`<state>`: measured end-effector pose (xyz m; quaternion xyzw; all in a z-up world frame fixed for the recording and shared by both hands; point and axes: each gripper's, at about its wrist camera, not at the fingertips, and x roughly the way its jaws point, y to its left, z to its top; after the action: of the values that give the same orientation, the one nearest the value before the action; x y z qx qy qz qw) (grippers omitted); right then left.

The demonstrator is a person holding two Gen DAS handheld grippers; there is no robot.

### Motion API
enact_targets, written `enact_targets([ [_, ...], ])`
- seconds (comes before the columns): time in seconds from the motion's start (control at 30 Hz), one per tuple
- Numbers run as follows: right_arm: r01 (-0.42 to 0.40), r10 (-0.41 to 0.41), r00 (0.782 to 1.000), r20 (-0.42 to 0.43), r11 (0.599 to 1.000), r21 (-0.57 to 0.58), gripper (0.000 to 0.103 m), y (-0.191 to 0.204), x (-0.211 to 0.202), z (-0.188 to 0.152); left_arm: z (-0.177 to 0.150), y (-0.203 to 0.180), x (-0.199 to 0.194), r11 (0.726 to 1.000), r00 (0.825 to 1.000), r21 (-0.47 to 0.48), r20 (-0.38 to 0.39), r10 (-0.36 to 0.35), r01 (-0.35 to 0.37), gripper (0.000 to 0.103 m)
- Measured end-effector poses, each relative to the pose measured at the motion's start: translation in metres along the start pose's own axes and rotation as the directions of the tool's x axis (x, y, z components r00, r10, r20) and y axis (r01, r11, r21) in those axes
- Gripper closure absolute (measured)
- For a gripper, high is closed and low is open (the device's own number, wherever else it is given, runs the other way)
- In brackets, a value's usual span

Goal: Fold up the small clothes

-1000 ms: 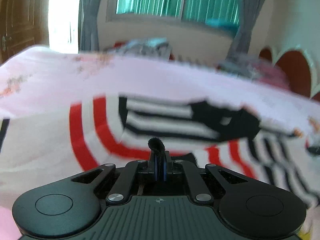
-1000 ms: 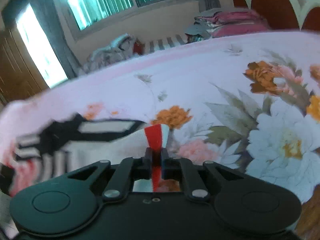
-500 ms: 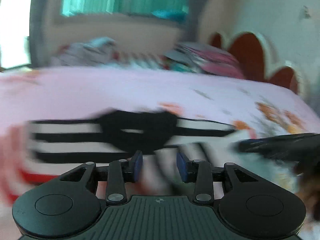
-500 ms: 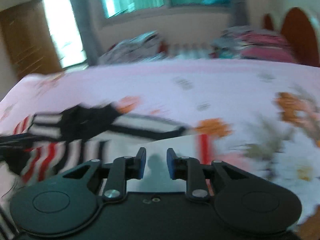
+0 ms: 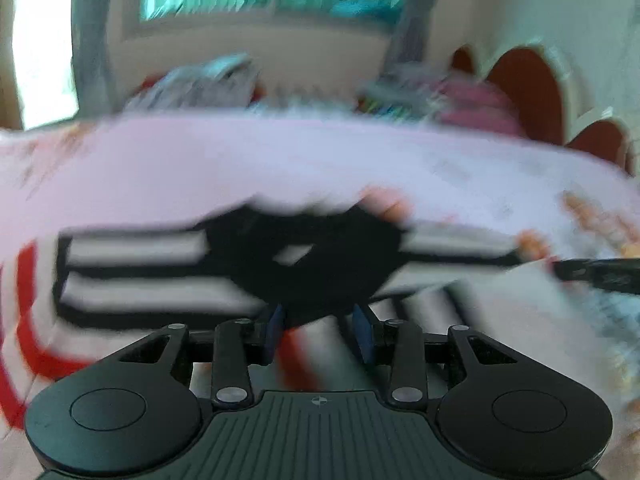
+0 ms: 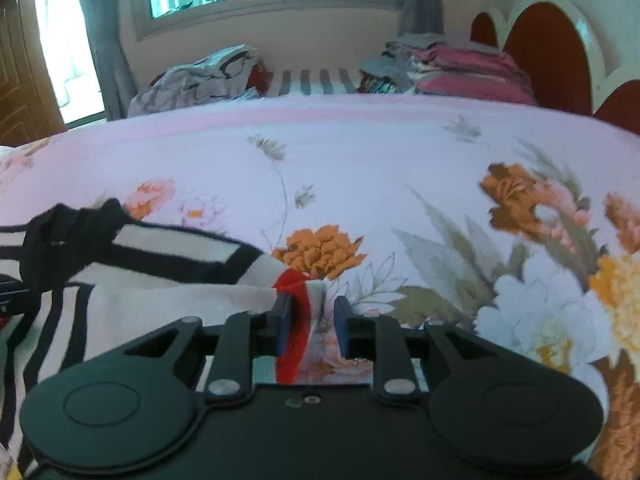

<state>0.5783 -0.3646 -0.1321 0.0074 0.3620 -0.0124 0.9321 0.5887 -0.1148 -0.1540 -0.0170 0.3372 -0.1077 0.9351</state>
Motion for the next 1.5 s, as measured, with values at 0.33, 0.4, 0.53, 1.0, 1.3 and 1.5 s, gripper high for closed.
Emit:
enact_targets([
  [0.33, -0.091, 0.088, 0.995, -0.043, 0.992, -0.090, 0.082, 0.030, 0.001, -0.012, 0.002, -0.083, 0.043, 0.977, 0.983, 0.149, -0.079, 0.168, -0.155, 0.037],
  [0.4, -0.059, 0.056, 0.997, -0.057, 0.996, -0.060, 0.083, 0.028, -0.002, -0.007, 0.002, -0.067, 0.034, 0.981, 0.981, 0.107, -0.087, 0.171, -0.162, 0.037],
  [0.53, -0.141, 0.142, 0.990, 0.003, 0.985, -0.101, 0.082, 0.040, -0.029, -0.007, -0.010, -0.029, -0.004, 0.978, 0.980, 0.092, -0.039, 0.193, -0.189, 0.037],
  [1.0, -0.069, 0.059, 0.995, -0.085, 0.991, -0.116, 0.080, 0.054, -0.073, -0.051, -0.050, 0.047, -0.043, 0.973, 0.967, 0.031, -0.113, 0.230, -0.228, 0.037],
  [1.3, -0.014, 0.009, 0.999, -0.045, 0.994, -0.112, 0.081, 0.060, -0.099, -0.073, -0.065, 0.076, -0.072, 0.974, 0.971, 0.074, -0.088, 0.222, -0.215, 0.037],
  [1.5, 0.040, -0.055, 0.990, -0.129, 0.992, -0.120, 0.081, 0.066, -0.085, -0.070, -0.063, 0.086, -0.065, 0.984, 0.976, 0.030, -0.127, 0.178, -0.176, 0.037],
])
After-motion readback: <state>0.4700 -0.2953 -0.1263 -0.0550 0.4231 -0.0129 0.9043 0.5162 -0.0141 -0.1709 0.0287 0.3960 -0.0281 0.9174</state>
